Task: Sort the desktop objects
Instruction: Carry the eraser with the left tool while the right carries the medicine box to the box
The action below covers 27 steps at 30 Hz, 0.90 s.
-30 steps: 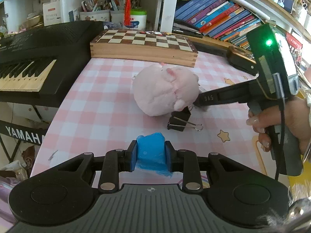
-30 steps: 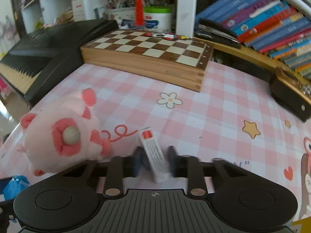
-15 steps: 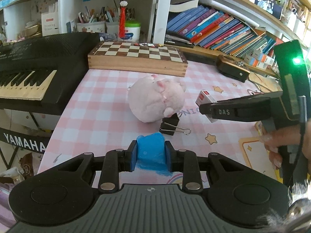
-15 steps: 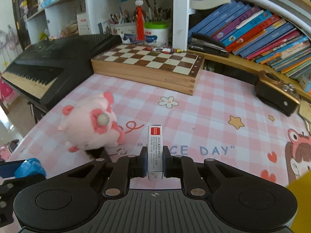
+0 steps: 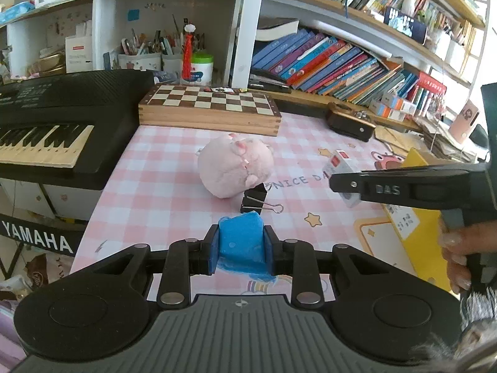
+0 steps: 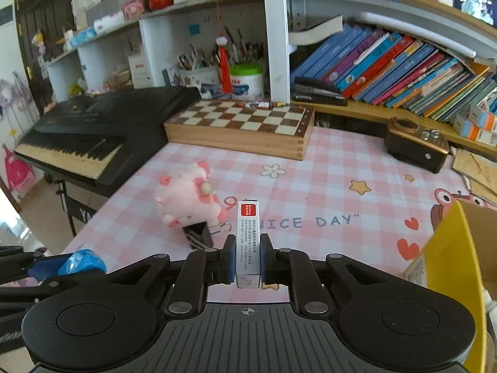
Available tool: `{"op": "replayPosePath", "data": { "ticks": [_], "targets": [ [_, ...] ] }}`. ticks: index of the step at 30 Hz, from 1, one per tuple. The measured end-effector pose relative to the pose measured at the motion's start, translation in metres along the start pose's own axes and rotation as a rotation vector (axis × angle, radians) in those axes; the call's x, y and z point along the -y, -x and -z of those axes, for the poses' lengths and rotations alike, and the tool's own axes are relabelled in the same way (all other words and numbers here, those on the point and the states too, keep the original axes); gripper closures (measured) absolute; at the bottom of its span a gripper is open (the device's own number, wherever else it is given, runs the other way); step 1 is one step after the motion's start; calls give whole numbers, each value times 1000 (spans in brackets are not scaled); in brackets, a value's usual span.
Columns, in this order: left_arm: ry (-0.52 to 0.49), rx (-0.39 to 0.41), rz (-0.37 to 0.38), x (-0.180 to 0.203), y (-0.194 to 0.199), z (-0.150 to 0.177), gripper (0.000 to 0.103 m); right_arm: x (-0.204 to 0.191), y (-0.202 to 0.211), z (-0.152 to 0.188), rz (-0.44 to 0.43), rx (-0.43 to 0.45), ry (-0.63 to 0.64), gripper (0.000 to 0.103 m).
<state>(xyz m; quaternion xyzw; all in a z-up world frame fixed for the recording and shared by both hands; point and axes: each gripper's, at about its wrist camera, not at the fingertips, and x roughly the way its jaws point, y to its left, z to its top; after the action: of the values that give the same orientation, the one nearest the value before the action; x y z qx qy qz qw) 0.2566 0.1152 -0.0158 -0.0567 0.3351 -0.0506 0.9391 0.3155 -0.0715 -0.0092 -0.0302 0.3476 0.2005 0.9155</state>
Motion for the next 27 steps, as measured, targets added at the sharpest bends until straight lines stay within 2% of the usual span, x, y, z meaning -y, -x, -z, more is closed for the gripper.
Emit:
{"op": "replayPosePath", "data": {
  "ticks": [14, 27],
  "targets": [
    [13, 47, 59, -12, 55, 15, 77, -25, 60, 31, 9, 27, -16, 89],
    [-15, 52, 115, -17, 110, 47, 77, -49, 113, 71, 38, 24, -59, 89]
  ]
}}
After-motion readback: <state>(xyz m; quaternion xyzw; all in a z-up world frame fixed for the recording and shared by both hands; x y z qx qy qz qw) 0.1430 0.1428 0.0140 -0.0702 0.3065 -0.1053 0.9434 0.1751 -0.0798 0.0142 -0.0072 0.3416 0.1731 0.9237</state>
